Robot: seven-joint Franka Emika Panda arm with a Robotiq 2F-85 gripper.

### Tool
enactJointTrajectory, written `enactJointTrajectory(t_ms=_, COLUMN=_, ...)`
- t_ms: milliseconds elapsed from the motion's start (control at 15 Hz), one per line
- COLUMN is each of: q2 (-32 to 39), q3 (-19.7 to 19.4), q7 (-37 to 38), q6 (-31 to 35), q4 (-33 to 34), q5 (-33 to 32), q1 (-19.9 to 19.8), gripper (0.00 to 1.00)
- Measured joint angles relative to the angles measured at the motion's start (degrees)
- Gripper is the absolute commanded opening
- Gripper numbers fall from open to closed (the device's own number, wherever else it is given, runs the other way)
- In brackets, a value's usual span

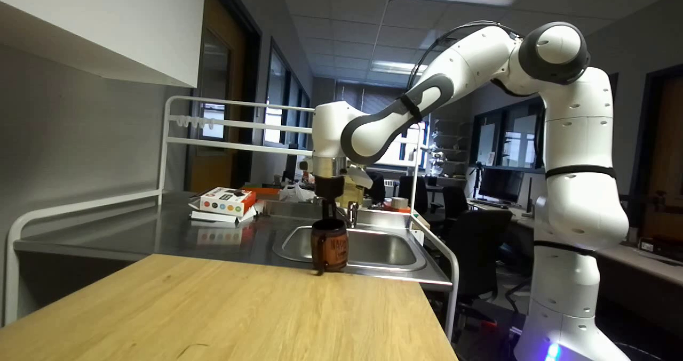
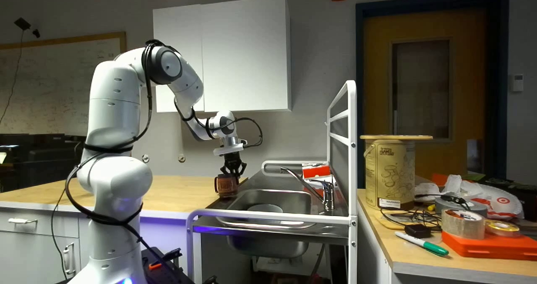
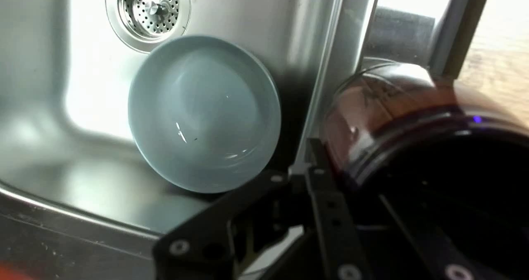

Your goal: Put the mug at the edge of the sink

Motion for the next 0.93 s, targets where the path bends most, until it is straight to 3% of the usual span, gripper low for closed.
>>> enactJointTrajectory(t_ms=667, q2=2.62, q3=-0.29, q7=-10.04, q6=-0.99, q4=2.71, q5=-0.02, q1=-0.76, gripper=0.09)
enactJointTrajectory(t_ms=733, q2=2.72, q3=-0.29, q7=-10.65, q6=-1.09, q4=2.86, q5=-0.02, q1=-0.78, gripper=0.35)
enactJointTrajectory(t_ms=800, q2=2.79, q3=-0.29, q7=-11.19, q6=-1.17, q4=2.97, q5=-0.02, q1=-0.78, gripper=0.35)
enactJointTrajectory(t_ms=933, q2=2.92, q3=-0.29, q7=-11.73, q6=-1.36, q4=3.17, q5=-0.21, q1=-0.78, gripper=0.48)
